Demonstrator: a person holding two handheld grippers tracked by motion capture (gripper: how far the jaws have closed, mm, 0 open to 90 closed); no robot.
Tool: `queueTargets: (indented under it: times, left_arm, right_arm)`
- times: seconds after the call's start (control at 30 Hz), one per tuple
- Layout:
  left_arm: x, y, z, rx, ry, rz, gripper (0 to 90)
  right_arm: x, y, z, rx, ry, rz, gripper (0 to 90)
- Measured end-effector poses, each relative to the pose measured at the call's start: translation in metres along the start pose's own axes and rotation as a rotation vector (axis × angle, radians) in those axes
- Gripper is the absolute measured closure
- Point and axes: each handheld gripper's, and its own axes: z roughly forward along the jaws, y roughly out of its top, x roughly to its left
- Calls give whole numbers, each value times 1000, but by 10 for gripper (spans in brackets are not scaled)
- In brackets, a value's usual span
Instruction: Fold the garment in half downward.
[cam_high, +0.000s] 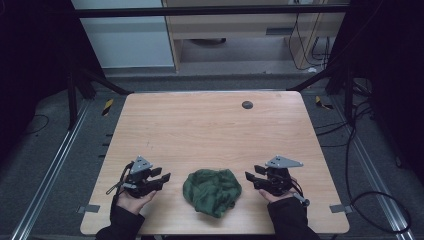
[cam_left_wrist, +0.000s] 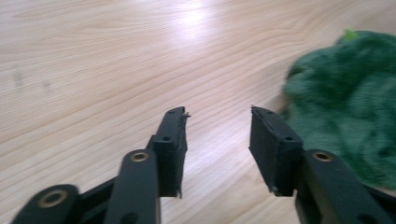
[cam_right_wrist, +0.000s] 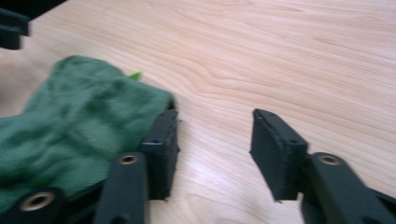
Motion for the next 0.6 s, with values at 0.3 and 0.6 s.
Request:
queueTargets:
  times: [0.3,0.6]
  left_arm:
    - [30,-10,2,10,99,-20,349]
    - [46,-16,2,15,139,-55,266]
  right_arm:
    - [-25,-6,-3,18,-92,37,310]
    - [-43,-10,-6,10,-151,47,234]
